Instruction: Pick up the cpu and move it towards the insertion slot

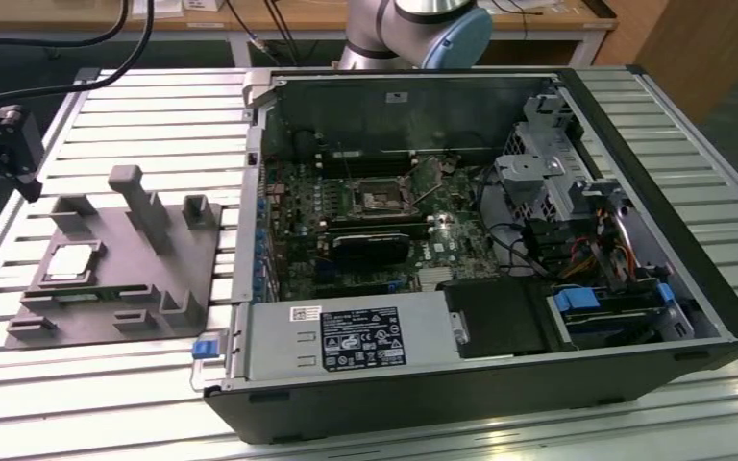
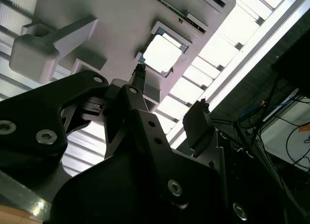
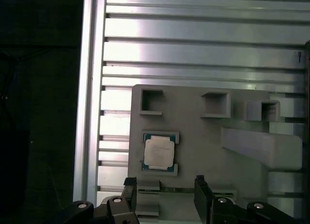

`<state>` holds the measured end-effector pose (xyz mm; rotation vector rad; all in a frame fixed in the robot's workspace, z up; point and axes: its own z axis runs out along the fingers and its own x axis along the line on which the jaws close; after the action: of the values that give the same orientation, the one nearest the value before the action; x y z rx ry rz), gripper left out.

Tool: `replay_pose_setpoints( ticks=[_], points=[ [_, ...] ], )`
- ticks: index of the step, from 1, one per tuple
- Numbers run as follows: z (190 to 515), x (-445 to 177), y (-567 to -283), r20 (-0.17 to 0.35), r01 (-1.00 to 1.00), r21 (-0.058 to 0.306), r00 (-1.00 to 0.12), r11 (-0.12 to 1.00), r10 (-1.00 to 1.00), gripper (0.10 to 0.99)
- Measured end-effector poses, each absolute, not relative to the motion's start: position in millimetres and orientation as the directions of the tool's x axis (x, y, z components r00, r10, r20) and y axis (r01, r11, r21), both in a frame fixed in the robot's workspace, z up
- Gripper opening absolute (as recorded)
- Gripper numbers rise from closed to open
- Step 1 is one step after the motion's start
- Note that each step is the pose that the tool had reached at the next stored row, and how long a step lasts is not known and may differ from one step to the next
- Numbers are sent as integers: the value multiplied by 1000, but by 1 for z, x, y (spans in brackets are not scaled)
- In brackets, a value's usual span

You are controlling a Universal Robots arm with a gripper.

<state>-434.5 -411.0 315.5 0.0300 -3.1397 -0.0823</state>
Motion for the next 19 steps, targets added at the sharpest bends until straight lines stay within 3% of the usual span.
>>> replay_pose_setpoints(
  ticks=[17, 19],
  points=[
    [302, -435, -411, 0, -19, 53, -1000, 998, -19, 592],
    [300, -435, -411, 0, -19, 53, -1000, 998, -19, 659]
  ],
)
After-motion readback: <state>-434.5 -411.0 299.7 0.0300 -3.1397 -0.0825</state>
